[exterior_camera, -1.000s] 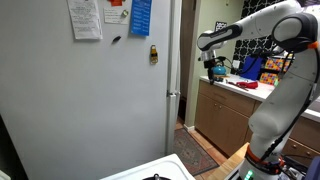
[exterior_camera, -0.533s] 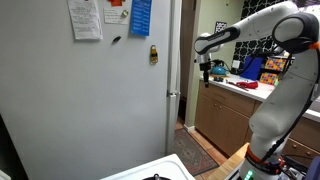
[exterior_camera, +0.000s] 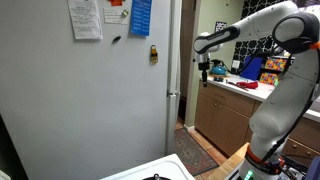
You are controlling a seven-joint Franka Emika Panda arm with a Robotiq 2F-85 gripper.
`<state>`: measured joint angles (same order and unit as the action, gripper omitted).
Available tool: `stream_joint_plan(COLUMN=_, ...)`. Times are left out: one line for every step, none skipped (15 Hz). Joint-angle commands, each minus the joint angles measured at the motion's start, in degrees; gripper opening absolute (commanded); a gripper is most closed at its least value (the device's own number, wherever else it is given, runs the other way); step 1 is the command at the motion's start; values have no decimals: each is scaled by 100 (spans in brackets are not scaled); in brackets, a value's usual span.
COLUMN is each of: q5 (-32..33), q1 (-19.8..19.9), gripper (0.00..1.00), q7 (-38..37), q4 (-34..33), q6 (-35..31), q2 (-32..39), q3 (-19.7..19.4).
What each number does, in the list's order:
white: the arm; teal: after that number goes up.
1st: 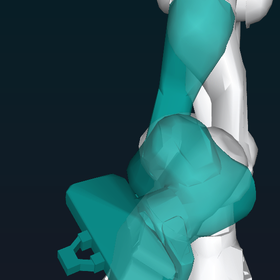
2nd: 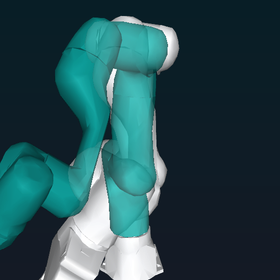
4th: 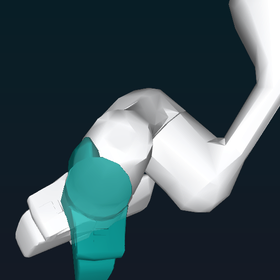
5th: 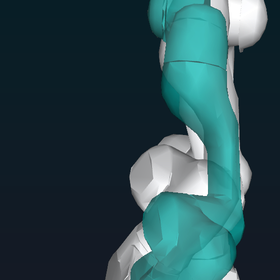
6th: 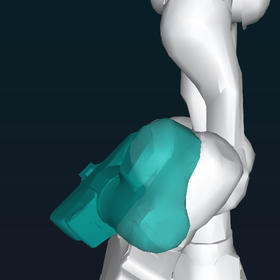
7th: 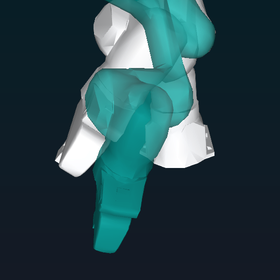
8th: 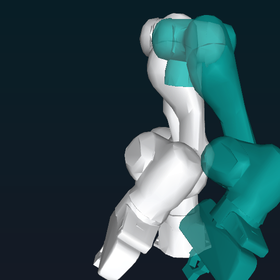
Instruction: Open the bottom refrigerator door
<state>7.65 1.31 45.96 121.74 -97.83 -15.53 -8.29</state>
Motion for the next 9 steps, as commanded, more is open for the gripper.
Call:
stream_joint_plan(q5=-483, q1=-206, gripper=100, q7=649, q4=278, q6=-598, q2=-262, q3=25)
stream_joint_plan(q5=-673, q1=-285, gripper=100, q7=807, q4=290, q6=-706, q2=-250, q3=60)
stream_joint_plan(q5=-833, q1=-343, gripper=100, q7=1020, q4=307, q6=-808, q2=-250, q3=68)
stream_joint_plan(q5=-1066, q1=-413, gripper=100, q7=1243, q4=304, q6=-819, q2=-207, q3=70)
stream_joint_plan(q5=-1242, q1=-466, gripper=100, q7=1508, q4=297, q6=-770, q2=-153, q3=67)
stream_joint_plan(q5=-1457, q1=-503, gripper=100, q7=1730, q4=268, q6=-585, q2=-86, q3=45)
stream_joint_plan(q5=-1623, q1=-529, gripper=100, q7=1976, q4=284, q6=-494, q2=-53, q3=32)
stream_joint_plan(q5=-1686, q1=-521, gripper=100, q7=2123, q4=312, q6=-392, q2=-2, q3=46)
stream_joint_plan(q5=-1783, q1=-515, gripper=100, q7=2292, q4=381, q6=-459, q2=6, q3=57)
